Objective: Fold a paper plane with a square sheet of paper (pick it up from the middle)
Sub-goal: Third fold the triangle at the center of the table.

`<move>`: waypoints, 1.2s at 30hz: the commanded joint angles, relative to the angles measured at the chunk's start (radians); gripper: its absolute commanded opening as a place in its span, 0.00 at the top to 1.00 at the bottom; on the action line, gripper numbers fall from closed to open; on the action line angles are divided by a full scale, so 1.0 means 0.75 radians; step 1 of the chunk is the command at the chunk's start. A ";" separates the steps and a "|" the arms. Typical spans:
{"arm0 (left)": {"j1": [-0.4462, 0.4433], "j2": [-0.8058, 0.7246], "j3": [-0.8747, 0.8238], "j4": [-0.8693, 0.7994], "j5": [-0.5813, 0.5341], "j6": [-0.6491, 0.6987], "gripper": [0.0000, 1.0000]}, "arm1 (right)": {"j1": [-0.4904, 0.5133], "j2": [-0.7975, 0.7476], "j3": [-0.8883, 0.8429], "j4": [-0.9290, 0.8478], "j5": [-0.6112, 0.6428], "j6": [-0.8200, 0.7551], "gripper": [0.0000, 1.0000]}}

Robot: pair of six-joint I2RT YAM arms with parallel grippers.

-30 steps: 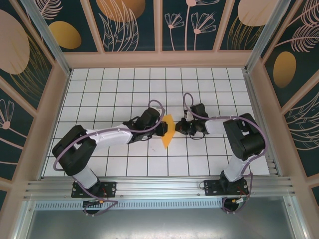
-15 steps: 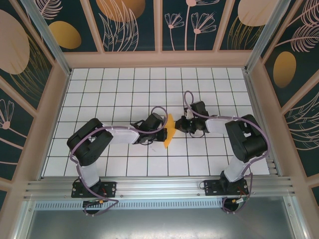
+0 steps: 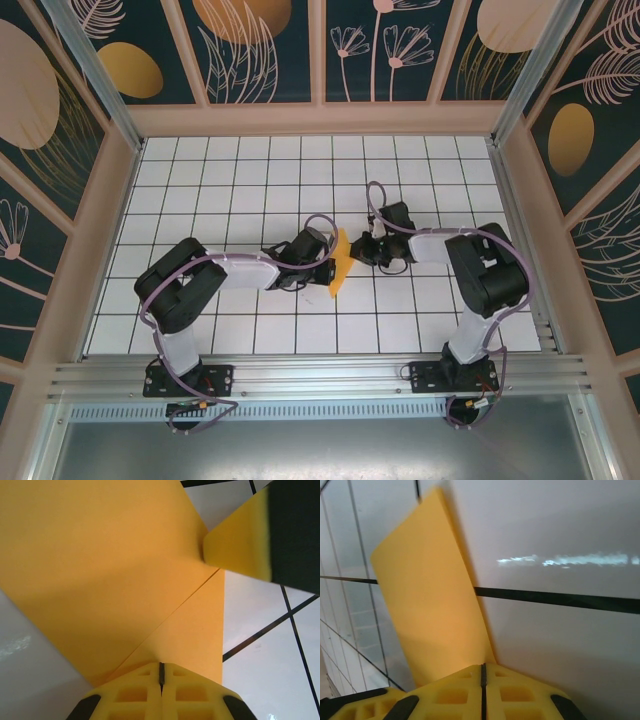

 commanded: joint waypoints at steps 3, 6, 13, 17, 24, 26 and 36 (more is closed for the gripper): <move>-0.001 0.009 -0.015 -0.106 -0.049 0.042 1.00 | -0.007 -0.016 0.005 -0.026 0.028 -0.040 0.89; -0.001 -0.025 -0.008 -0.105 -0.071 0.039 1.00 | -0.017 -0.081 0.040 -0.075 0.039 -0.066 0.85; 0.000 -0.217 -0.001 -0.075 -0.177 -0.007 0.90 | -0.058 -0.101 0.109 -0.125 0.031 -0.160 0.73; 0.017 -0.247 -0.008 -0.082 -0.226 -0.033 0.90 | -0.062 -0.041 0.162 -0.143 0.010 -0.204 0.67; 0.031 -0.169 0.002 -0.074 -0.158 -0.052 0.91 | -0.062 0.055 0.226 -0.147 -0.070 -0.239 0.64; 0.032 -0.164 -0.004 -0.067 -0.140 -0.042 0.89 | -0.061 0.068 0.223 -0.135 -0.093 -0.241 0.63; 0.032 -0.072 -0.008 -0.089 -0.117 -0.020 0.89 | -0.063 0.091 0.201 -0.123 -0.192 -0.255 0.62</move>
